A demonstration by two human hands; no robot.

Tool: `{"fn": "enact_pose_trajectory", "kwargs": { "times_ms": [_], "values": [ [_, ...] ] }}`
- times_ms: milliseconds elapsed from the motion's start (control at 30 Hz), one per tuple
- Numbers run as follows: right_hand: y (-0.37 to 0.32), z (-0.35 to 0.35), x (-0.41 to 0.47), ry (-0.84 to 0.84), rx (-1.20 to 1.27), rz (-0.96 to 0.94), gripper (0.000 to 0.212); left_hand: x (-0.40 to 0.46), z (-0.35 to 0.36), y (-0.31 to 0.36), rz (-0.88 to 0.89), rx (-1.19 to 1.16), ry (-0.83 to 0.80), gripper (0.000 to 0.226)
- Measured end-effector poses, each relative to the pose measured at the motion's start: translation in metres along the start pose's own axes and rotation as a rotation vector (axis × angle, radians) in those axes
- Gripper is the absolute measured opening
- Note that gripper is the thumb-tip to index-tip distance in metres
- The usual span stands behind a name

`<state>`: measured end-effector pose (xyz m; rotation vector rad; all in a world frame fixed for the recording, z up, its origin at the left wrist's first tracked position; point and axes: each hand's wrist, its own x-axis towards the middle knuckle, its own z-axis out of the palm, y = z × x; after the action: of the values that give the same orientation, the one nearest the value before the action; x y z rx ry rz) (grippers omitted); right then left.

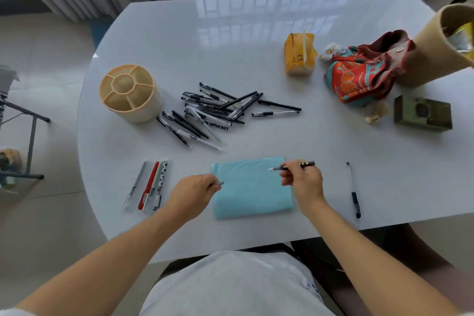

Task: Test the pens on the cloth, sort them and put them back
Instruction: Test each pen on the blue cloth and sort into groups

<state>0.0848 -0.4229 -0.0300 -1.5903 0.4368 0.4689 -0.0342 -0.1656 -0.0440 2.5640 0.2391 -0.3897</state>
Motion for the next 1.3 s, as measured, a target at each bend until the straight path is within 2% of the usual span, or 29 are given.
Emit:
{"fn": "enact_pose_trajectory", "kwargs": {
  "times_ms": [133,267,400,467,567,700,833,900,1033,1300],
  "values": [
    [0.004,0.001,0.017,-0.085,-0.228,-0.124,0.013,0.002,0.003,0.000,0.124,-0.011,0.013,0.014],
    [0.017,0.014,0.020,-0.137,-0.489,-0.259,0.023,0.007,0.013,0.010,0.292,-0.016,-0.040,0.013],
    [0.028,0.016,0.019,-0.172,-0.614,-0.370,0.017,0.005,0.020,0.004,0.316,0.028,-0.108,0.018],
    [0.030,0.015,0.022,-0.117,-0.641,-0.409,0.012,0.003,0.021,0.000,0.314,0.029,-0.112,0.018],
    [0.024,0.011,0.026,-0.017,-0.610,-0.391,0.012,0.004,0.020,0.000,0.296,0.024,-0.136,0.018],
    [0.010,0.010,0.017,-0.018,-0.408,-0.261,0.015,0.006,0.013,0.007,0.248,-0.037,-0.140,0.017],
    [-0.001,0.012,-0.009,-0.226,-0.111,-0.139,0.006,0.004,0.009,0.018,0.198,-0.087,-0.038,0.018],
    [-0.002,0.014,-0.023,-0.339,-0.036,-0.101,0.004,0.003,0.009,0.023,0.186,-0.115,-0.010,0.018],
    [0.000,0.019,-0.035,-0.415,-0.048,-0.078,0.009,-0.001,0.007,0.032,0.170,-0.136,-0.014,0.018],
    [-0.001,0.020,-0.035,-0.392,-0.032,-0.053,0.004,-0.006,0.004,0.041,0.152,-0.157,-0.029,0.019]
  ]
}}
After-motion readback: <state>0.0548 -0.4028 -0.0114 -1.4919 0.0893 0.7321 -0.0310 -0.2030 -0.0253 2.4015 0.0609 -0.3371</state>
